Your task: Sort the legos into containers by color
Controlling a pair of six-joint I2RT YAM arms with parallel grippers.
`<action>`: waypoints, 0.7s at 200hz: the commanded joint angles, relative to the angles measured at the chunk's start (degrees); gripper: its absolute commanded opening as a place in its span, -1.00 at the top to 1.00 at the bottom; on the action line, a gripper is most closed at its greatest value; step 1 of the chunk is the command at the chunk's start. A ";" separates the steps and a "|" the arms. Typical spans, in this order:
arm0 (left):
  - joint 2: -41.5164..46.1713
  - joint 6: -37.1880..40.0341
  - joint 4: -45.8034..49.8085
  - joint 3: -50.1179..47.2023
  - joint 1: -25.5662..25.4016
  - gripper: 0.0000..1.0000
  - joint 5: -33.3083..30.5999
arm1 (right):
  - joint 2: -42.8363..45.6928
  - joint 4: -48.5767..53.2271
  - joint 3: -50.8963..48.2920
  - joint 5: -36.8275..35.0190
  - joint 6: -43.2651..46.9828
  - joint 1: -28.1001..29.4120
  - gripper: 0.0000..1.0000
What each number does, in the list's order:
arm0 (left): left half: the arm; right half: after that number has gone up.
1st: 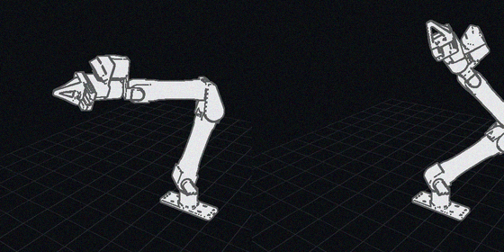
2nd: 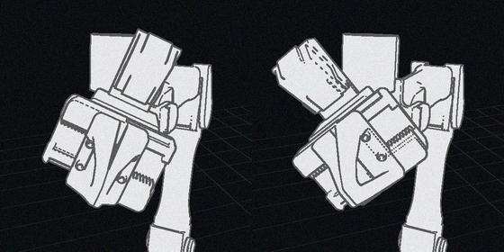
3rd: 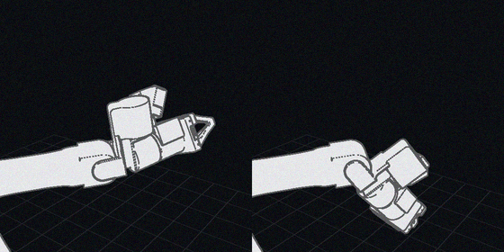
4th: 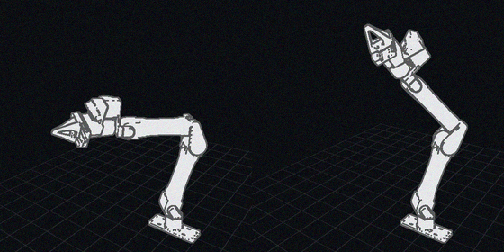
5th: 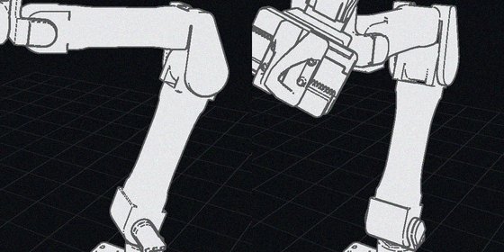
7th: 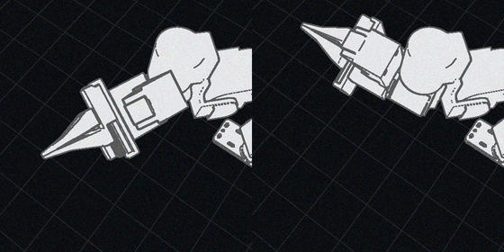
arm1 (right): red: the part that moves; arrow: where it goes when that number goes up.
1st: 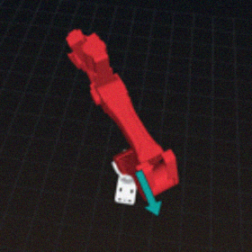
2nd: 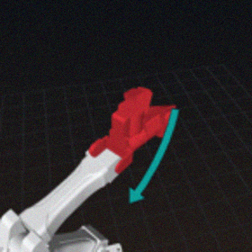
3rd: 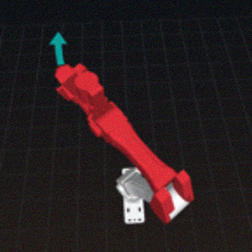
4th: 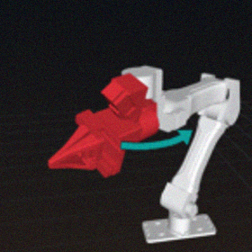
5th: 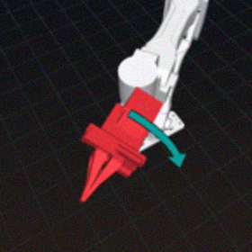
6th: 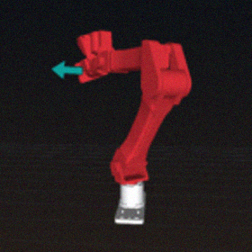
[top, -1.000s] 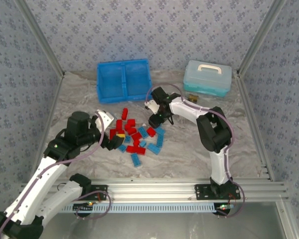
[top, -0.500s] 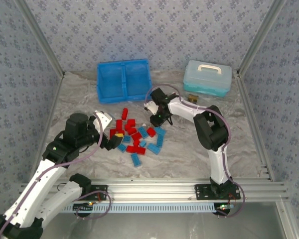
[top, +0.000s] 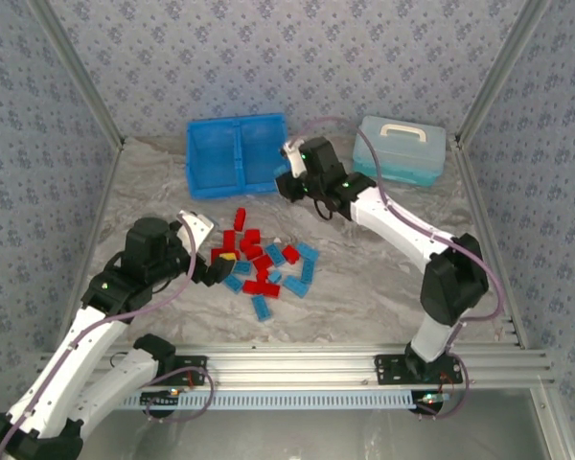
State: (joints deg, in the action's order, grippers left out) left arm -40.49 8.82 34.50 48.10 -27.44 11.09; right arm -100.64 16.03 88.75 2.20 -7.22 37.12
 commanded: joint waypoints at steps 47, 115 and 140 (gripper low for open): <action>0.58 1.26 1.57 -0.85 -0.24 -0.99 -1.88 | -29.77 5.72 33.60 -9.12 -6.31 -0.07 0.60; 1.13 2.88 1.85 -1.63 -0.24 -0.98 -4.80 | -50.10 12.88 57.41 -10.48 -7.69 0.17 0.56; 0.57 -0.24 1.06 -1.72 -0.24 -0.99 -7.41 | -50.00 13.40 57.73 -8.89 -7.98 0.19 0.41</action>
State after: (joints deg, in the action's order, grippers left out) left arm -40.16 10.66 36.01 46.30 -27.44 6.76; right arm -150.50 26.94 143.33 -6.85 -13.69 37.17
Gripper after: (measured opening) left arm 0.993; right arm 0.274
